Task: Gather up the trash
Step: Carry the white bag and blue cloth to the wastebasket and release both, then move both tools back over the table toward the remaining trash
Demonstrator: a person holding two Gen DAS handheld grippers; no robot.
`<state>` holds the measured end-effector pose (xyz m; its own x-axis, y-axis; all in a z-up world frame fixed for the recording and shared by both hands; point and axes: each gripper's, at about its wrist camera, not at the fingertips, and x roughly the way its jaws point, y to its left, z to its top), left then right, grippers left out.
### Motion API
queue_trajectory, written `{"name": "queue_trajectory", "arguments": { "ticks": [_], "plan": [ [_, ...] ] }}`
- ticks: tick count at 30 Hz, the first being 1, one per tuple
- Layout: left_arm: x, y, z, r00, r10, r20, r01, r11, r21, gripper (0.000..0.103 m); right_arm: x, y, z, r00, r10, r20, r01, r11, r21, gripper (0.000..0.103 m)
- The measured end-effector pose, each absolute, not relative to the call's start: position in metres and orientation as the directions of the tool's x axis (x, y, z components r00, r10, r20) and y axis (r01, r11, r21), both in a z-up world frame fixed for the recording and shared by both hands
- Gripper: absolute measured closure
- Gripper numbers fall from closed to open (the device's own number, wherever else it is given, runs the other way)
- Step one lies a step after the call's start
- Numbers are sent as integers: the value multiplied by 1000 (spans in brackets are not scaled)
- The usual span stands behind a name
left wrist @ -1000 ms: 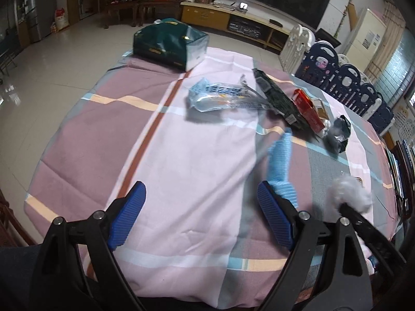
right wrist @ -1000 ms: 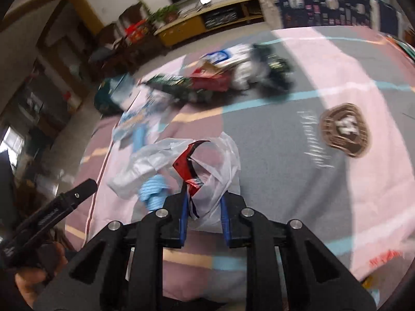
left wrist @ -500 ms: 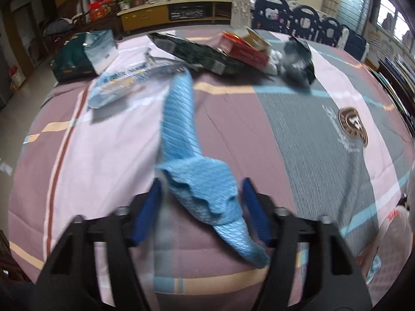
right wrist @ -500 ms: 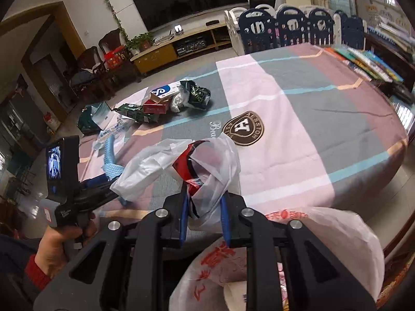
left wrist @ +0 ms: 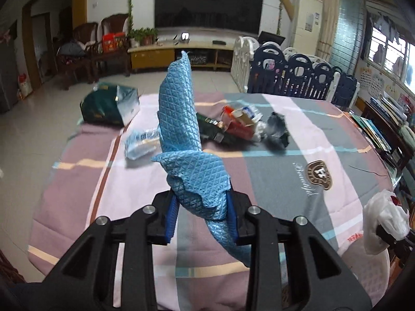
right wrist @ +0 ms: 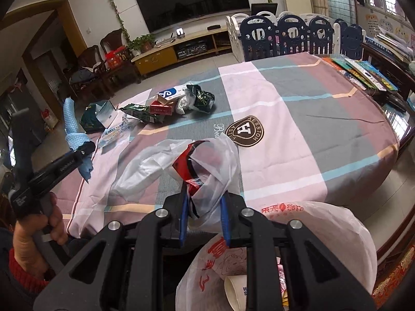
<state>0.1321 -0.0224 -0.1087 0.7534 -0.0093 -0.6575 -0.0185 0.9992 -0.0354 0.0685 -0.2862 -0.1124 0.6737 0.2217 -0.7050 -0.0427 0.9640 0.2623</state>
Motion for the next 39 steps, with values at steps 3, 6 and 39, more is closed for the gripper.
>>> {"name": "queue_trajectory", "arguments": {
  "ticks": [3, 6, 39],
  "plan": [
    [116, -48, -89, 769, -55, -637, 59, 998, -15, 71, 56, -295, -99, 693, 203, -692, -31, 967, 252, 81],
    [98, -74, -74, 773, -122, -622, 144, 989, -15, 71, 41, -307, -88, 706, 171, -687, -11, 973, 231, 81],
    [35, -184, -109, 473, -426, -771, 496, 852, -166, 21, -62, -410, -128, 567, -38, -823, 354, 913, 202, 44]
  ]
}}
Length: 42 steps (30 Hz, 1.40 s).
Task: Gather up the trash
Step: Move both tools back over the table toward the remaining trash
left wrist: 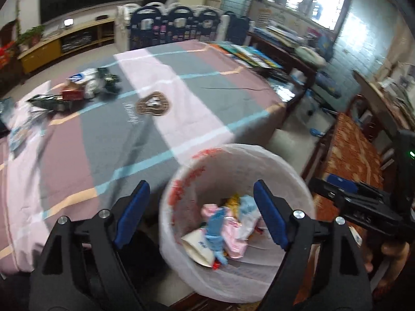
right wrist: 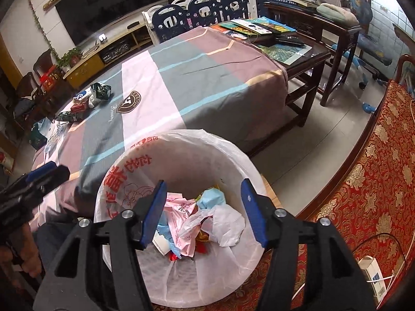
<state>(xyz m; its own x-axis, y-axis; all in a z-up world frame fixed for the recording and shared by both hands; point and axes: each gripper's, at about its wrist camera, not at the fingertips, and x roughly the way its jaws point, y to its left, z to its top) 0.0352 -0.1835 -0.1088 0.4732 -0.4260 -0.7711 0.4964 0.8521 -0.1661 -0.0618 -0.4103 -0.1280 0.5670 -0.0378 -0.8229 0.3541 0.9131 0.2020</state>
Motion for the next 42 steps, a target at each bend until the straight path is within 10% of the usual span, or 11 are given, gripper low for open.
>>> {"name": "queue_trajectory", "arguments": {
  "ticks": [25, 42],
  "plan": [
    [87, 44, -51, 719, 115, -685, -213, 975, -60, 12, 2, -256, -100, 598, 49, -800, 56, 993, 103, 33],
    [85, 68, -54, 695, 149, -704, -294, 952, -89, 9, 22, -214, -63, 660, 30, -750, -6, 999, 34, 28]
  ]
}}
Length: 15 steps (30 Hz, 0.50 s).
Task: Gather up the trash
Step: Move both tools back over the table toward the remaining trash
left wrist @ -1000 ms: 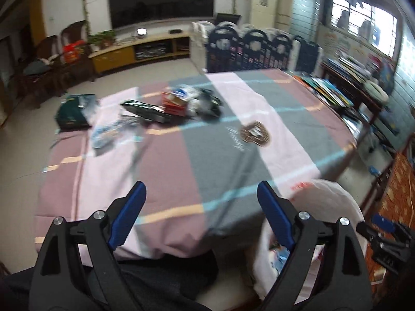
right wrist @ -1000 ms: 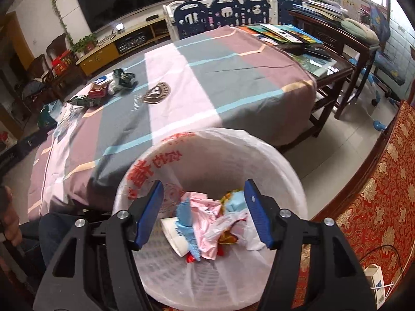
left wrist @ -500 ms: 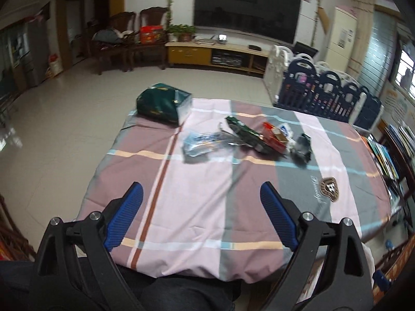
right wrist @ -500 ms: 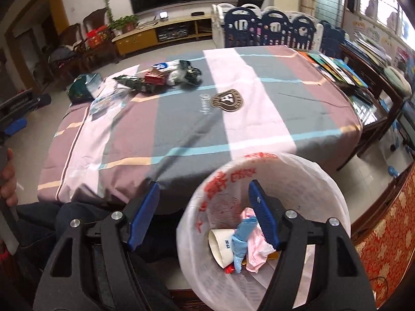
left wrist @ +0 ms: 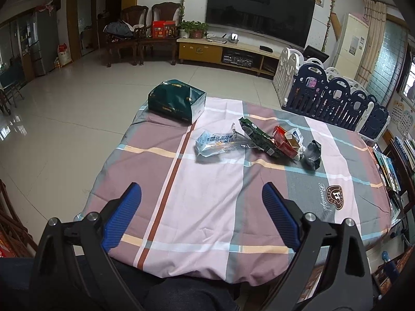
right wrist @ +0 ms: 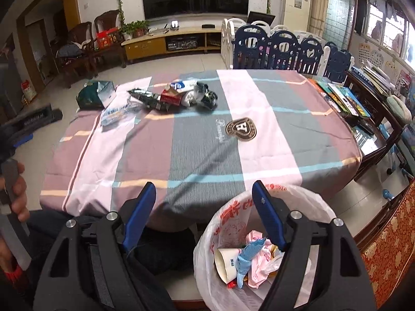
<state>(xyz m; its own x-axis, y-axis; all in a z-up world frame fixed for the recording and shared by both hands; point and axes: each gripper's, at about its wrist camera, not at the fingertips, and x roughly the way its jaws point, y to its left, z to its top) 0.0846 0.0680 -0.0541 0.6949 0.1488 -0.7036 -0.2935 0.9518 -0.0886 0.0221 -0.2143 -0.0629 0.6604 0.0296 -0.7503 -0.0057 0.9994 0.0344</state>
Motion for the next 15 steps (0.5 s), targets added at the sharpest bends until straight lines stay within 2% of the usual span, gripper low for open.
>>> {"name": "queue_trajectory", "arguments": {
  "ticks": [7, 15],
  "plan": [
    [87, 69, -57, 683, 154, -714, -300, 951, -81, 9, 32, -220, -42, 701, 34, -713, 16, 998, 63, 28],
    [91, 74, -66, 661, 157, -734, -319, 944, -85, 9, 40, -215, -55, 678, 56, -733, 11, 996, 87, 28]
  ]
}}
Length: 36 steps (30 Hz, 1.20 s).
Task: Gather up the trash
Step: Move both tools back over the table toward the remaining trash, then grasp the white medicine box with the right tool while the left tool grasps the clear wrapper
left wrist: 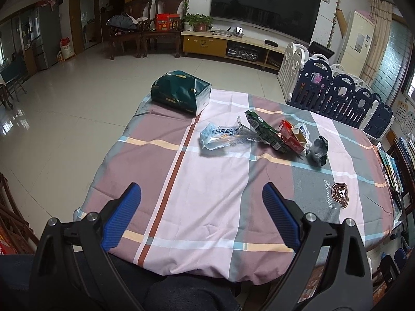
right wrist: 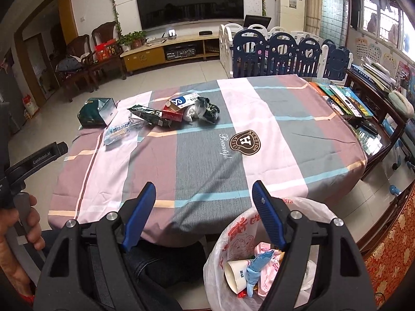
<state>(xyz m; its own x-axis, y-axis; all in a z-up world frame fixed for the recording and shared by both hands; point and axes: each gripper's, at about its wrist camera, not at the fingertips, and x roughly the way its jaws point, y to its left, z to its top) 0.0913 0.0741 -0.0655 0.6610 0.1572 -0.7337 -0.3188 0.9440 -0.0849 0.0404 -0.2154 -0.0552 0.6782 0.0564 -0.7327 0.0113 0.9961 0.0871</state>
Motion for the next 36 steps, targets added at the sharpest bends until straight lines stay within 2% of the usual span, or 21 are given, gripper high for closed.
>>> {"name": "queue_trajectory", "arguments": {
  "ticks": [8, 12, 16, 24, 26, 28, 31, 35, 36],
  "plan": [
    [95, 83, -78, 618, 156, -771, -356, 929, -98, 9, 65, -209, -70, 651, 94, -753, 0, 992, 124, 28],
    [96, 96, -89, 582, 204, -787, -439, 894, -93, 9, 105, -200, -82, 649, 128, -750, -9, 987, 160, 28],
    [88, 118, -95, 608, 255, -751, -548, 820, -165, 9, 152, -188, -90, 692, 157, -705, -26, 981, 192, 28],
    [99, 133, -122, 595, 295, -748, -606, 775, -176, 9, 273, -150, -114, 731, 49, -680, -74, 997, -7, 28],
    [106, 132, -129, 586, 299, -753, -605, 779, -162, 9, 295, -148, -115, 737, 63, -673, -86, 996, -2, 28],
    [112, 130, -135, 575, 291, -765, -602, 783, -155, 9, 317, -139, -118, 720, 83, -689, -112, 994, 3, 28],
    [120, 125, -140, 575, 278, -770, -583, 799, -147, 9, 361, -132, -132, 688, -2, -725, -79, 994, -78, 28],
    [123, 122, -141, 581, 282, -763, -573, 808, -137, 9, 408, -154, -163, 558, 43, -829, -5, 999, 48, 28],
    [124, 122, -141, 582, 281, -763, -572, 809, -138, 9, 413, -157, -170, 533, 53, -845, 2, 998, 64, 38]
  ]
}}
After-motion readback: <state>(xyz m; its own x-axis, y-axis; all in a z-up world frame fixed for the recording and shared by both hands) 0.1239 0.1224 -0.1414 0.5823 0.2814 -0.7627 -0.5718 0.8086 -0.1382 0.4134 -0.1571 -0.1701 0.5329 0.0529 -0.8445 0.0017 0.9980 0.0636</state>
